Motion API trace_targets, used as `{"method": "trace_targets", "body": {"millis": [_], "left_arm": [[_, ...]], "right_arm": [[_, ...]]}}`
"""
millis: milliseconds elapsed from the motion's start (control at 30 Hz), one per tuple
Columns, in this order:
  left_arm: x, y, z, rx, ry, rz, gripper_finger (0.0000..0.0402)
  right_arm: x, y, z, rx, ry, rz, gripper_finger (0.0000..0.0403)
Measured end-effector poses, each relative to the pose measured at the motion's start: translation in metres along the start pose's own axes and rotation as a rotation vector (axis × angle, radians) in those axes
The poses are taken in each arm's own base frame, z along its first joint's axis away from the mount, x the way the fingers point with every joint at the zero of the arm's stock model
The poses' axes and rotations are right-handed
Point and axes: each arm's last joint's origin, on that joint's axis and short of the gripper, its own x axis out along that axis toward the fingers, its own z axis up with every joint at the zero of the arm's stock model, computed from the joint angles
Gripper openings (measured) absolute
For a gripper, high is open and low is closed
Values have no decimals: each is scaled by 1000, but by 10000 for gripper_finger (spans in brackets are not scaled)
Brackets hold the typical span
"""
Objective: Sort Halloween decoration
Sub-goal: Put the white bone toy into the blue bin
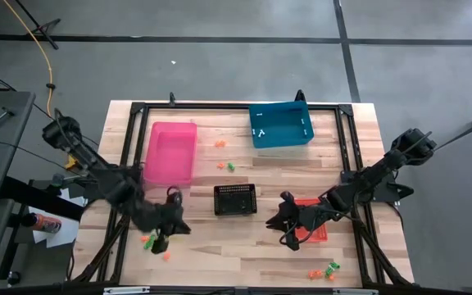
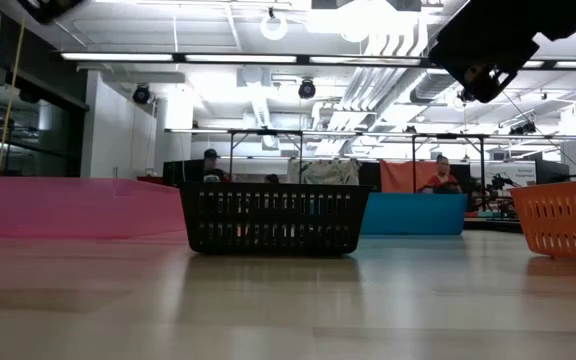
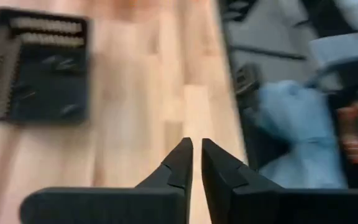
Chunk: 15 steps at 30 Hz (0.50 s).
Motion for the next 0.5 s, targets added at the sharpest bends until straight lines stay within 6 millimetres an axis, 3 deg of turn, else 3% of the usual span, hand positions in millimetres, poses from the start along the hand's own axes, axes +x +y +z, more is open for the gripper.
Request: {"method": "trace_targets", "body": {"millis": [100, 233, 367, 500], "left_arm": [[2, -26, 1, -8, 44, 62, 45], [23, -51, -13, -21, 167, 88, 87], [47, -53, -42, -46, 401, 178, 134], [58, -46, -64, -37, 615, 287, 166]], "right_arm": [[0, -2, -2, -12, 22, -17, 49], [0, -2, -3, -27, 23, -32, 49], [0, -3, -3, -34, 14, -47, 49], [0, -3, -3, -37, 12, -58, 49]]}}
